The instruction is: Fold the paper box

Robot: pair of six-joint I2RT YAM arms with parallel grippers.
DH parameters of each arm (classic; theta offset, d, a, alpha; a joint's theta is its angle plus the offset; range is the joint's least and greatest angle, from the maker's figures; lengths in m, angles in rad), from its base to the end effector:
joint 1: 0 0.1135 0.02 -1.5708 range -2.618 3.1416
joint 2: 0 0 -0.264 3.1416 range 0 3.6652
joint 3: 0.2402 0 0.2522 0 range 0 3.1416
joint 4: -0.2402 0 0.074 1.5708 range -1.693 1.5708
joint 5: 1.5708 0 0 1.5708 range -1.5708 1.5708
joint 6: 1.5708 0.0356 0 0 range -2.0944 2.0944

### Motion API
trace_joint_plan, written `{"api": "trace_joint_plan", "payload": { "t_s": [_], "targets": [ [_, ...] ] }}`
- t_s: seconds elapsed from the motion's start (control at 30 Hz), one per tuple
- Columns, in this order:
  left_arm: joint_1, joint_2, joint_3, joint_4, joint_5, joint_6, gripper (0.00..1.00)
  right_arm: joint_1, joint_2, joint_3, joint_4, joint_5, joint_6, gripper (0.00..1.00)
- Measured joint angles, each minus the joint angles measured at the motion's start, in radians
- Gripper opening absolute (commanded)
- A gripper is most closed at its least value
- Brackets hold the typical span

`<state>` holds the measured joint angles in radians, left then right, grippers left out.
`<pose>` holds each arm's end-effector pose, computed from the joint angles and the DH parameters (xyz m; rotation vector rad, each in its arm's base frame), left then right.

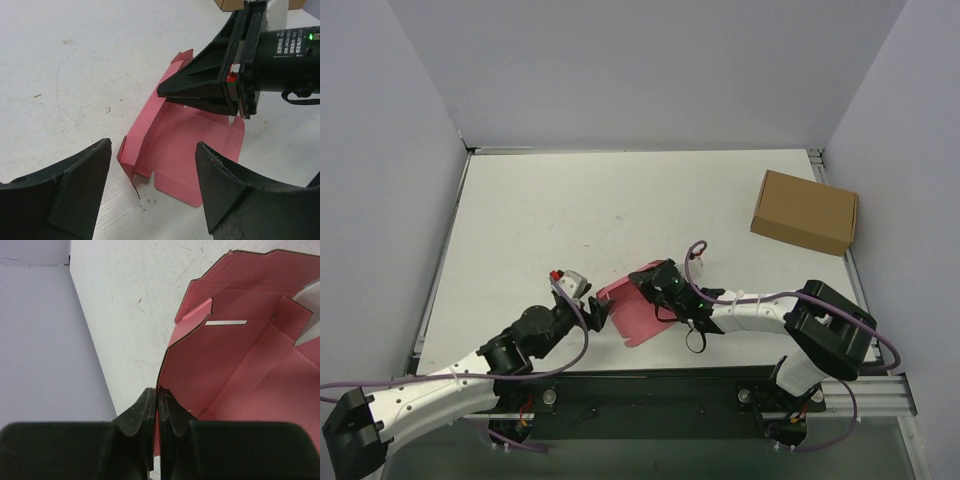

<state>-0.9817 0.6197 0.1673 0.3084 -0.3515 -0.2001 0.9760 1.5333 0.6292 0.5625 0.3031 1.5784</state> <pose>0.0979 -0.1245 0.1983 0.4107 1.6908 -0.5756 0.1828 0.2512 0.1857 0.8640 1.9957 1.3652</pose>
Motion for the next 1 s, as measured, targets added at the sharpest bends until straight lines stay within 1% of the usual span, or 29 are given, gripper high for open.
{"api": "trace_joint_plan", "payload": {
  "t_s": [0.1,0.23,0.37,0.5,0.73,0.9,1.0],
  "targets": [
    [0.04,-0.037,0.019,-0.08,0.04,-0.041,0.78,-0.001,-0.002,-0.035,0.056,-0.005,-0.009,0.0],
    [0.106,-0.028,0.061,-0.178,0.075,-0.105,0.79,-0.002,-0.019,-0.09,0.127,-0.006,-0.018,0.0],
    [0.179,0.006,0.072,-0.236,0.098,-0.187,0.79,-0.004,-0.045,-0.134,0.166,-0.005,-0.039,0.0],
    [0.239,0.071,0.072,-0.28,0.107,-0.265,0.79,-0.012,-0.08,-0.164,0.168,-0.005,-0.07,0.0],
    [0.245,0.13,0.073,-0.285,0.151,-0.309,0.78,-0.015,-0.101,-0.174,0.161,-0.005,-0.108,0.0],
    [0.245,0.131,0.082,-0.267,0.2,-0.282,0.78,-0.021,-0.101,-0.178,0.166,-0.005,-0.114,0.0],
    [0.245,0.166,0.103,-0.252,0.225,-0.258,0.77,-0.021,-0.101,-0.178,0.167,-0.005,-0.115,0.0]
  ]
}}
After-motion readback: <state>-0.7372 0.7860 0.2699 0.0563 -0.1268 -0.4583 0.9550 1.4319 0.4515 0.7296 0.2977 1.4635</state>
